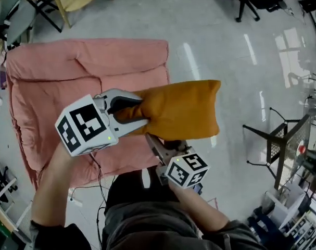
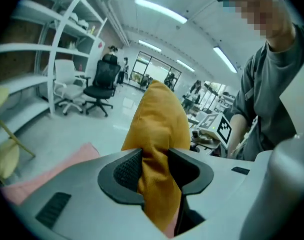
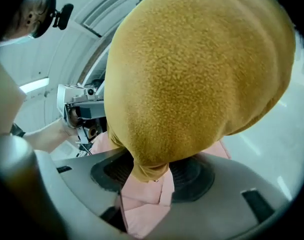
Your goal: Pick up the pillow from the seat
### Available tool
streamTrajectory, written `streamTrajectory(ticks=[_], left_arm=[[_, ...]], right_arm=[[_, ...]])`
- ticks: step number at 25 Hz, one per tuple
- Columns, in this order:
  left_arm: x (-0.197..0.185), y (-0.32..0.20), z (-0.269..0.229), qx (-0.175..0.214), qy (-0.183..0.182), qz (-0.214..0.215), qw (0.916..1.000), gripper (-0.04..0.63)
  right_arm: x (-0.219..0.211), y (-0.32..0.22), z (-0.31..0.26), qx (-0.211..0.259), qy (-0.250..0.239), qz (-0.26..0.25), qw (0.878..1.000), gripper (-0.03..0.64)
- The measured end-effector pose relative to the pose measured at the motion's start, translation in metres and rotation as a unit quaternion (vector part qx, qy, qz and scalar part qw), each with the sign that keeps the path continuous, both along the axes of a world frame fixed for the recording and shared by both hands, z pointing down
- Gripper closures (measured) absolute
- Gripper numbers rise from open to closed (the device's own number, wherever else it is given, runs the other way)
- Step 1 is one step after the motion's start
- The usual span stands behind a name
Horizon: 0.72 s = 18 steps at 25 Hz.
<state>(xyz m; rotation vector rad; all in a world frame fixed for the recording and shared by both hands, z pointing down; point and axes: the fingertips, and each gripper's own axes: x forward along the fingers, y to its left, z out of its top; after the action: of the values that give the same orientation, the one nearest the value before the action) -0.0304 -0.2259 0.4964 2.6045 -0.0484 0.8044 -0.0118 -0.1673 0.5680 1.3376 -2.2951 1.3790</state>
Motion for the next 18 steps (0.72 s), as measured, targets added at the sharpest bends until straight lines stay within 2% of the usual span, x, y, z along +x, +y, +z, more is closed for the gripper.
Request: streamTrajectory(ticks=[3,5,8,11,13,18], left_arm=[[-0.003,0.011,-0.078,0.076,-0.009,-0.027,0.9967,0.428],[-0.001,0.025,-0.133,0.126,-0.020,-0.032,0.9913,0.428],[0.001,0.043,-0.204,0.197,-0.037,-0.041,0.9789,0.426],[0.000,0.058,-0.263,0.262,-0.047,-0.058,0.9621,0.426],[-0.001,0.072,-0.300,0.293,-0.044,-0.063,0.9530,0.426],[-0.002,0.098,-0.361,0.341,-0.050,-0.069,0.9364,0.426]], right_arm=[[0.000,-0.001,-0.073,0.067,0.003,-0.034,0.997,0.397],[0.000,0.004,-0.123,0.108,-0.001,-0.047,0.993,0.400],[0.000,0.011,-0.190,0.167,-0.012,-0.057,0.984,0.402],[-0.001,0.013,-0.248,0.225,-0.019,-0.067,0.972,0.402],[-0.002,0.021,-0.283,0.251,-0.022,-0.074,0.965,0.402],[-0.004,0.038,-0.344,0.292,-0.032,-0.080,0.952,0.402]])
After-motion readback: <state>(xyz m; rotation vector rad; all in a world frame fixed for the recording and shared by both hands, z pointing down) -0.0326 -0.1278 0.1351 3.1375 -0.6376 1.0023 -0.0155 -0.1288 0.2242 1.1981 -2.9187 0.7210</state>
